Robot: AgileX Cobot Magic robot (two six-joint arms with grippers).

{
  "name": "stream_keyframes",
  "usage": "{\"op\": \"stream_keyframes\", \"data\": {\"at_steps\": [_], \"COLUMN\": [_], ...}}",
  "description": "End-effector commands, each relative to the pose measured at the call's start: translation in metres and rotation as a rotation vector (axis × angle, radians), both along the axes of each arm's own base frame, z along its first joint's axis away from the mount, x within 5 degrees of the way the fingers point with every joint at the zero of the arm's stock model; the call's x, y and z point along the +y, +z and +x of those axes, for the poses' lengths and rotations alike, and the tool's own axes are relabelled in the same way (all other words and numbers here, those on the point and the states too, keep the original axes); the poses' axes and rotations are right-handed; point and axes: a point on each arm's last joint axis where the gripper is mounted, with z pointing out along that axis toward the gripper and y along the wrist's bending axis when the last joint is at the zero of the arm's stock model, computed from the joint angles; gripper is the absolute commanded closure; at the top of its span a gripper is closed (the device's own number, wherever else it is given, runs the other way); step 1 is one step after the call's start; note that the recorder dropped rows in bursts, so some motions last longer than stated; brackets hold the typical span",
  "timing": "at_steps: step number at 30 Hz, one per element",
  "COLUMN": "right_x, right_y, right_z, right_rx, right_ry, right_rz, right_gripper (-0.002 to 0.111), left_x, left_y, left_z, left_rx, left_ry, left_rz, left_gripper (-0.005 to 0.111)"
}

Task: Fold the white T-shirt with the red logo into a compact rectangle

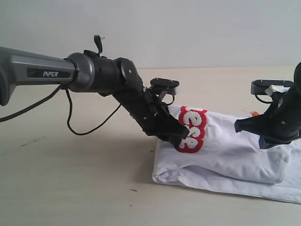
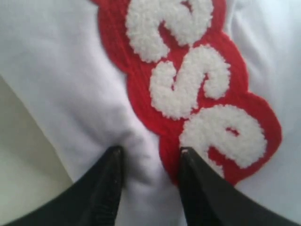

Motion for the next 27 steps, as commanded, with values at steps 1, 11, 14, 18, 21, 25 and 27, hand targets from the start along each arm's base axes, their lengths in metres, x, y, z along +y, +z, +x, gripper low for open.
{"op": "stream_keyframes", "data": {"at_steps": [1,11,14,18,21,25,27], "right_x": [-0.001,0.000,0.000,0.001,0.003,0.012,0.020], "right_y": [0.000,0.000,0.000,0.000,0.001,0.003,0.005], "right_z": [0.002,0.003,0.003,0.004,0.005,0.010,0.013], "right_rx": [-0.019,-0.026,-0.028,-0.040,-0.052,-0.103,-0.143], "right_ry": [0.004,-0.010,-0.016,-0.021,-0.053,-0.002,0.075], "right_rz": [-0.001,0.012,0.017,0.022,0.053,0.151,0.220], "right_gripper": [0.108,0.108,0.108,0.108,0.108,0.108,0.108], "left_x": [0.004,0.038,0.056,0.086,0.116,0.145,0.148], "left_y": [-0.018,-0.035,-0.038,-0.047,-0.058,-0.071,-0.074], "left_z": [0.001,0.017,0.024,0.031,0.032,0.020,0.008], "left_rx": [-0.001,-0.126,-0.116,-0.023,0.056,0.175,0.254], "left_ry": [0.052,0.189,0.256,0.302,0.342,0.351,0.315], "left_rz": [0.104,0.447,0.539,0.646,0.705,0.802,0.840], "left_gripper": [0.070,0.070,0.070,0.070,0.070,0.070,0.070]}}
